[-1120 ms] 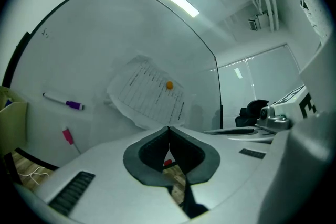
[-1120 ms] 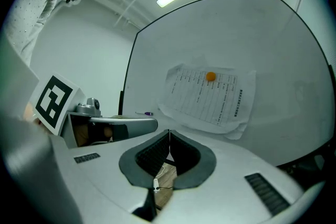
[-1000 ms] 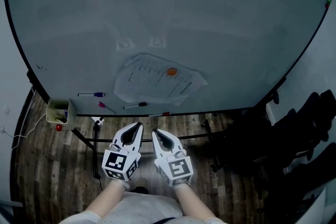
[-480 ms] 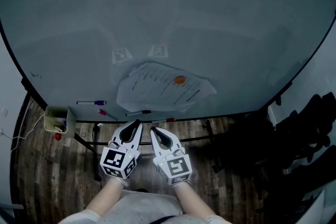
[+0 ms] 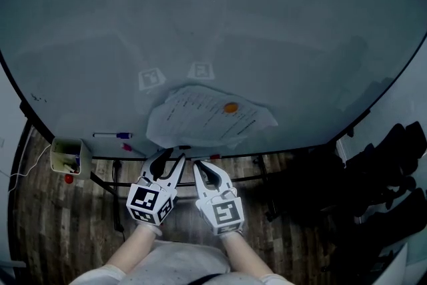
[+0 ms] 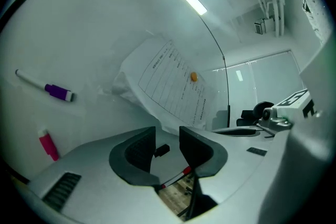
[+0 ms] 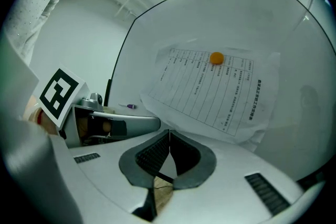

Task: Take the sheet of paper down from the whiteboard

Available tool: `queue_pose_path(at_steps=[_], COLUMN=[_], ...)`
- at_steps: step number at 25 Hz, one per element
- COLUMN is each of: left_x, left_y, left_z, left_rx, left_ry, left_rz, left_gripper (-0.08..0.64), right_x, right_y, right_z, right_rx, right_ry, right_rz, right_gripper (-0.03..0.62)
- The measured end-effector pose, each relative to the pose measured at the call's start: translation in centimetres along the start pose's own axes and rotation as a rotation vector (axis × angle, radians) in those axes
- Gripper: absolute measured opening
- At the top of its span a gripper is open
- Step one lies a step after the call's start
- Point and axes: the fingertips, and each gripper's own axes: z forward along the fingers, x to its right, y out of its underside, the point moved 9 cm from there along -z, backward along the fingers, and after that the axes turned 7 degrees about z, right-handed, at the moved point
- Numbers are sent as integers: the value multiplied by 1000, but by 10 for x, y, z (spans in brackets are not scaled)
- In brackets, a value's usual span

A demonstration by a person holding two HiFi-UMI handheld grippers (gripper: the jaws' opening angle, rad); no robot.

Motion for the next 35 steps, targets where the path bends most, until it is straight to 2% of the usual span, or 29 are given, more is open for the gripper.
queue_pose_path(at_steps=[3, 6, 12, 16, 19, 21, 25, 31, 35], left_x=[-4, -8, -12, -12, -12, -11, -10, -12, -11], left_y=[-1, -1, -5, -5, -4, -3, -4, -5, -4], left_z=[5, 8, 10, 12, 14, 14, 14, 15, 16], left_rx=[8, 13, 28, 34, 35, 35, 40, 55, 61], left_ry=[-1, 0, -16, -19, -17, -17, -22, -15, -9], left_rz=[-5, -15, -22, -38, -45, -49, -52, -64, -73], left_gripper=[140, 140, 140, 140, 140, 140, 140, 140, 140], right_x=[3, 6, 6, 6, 8, 9, 10, 18, 27], right_y=[-8, -18, -31, -35, -37, -38, -43, -63, -85], right_z=[3, 4, 4, 1, 1, 1, -1, 0, -1], right_rx=[-14, -48, -109, -161, -206, -228, -228, -182, -161], right_ry=[19, 31, 58, 81, 76, 75, 96, 158, 222], right_rz=[-104, -307, -630, -880, -1087, -1185, -1281, -1322, -1385], right_gripper=[18, 18, 20, 20, 20, 20, 20, 20, 20])
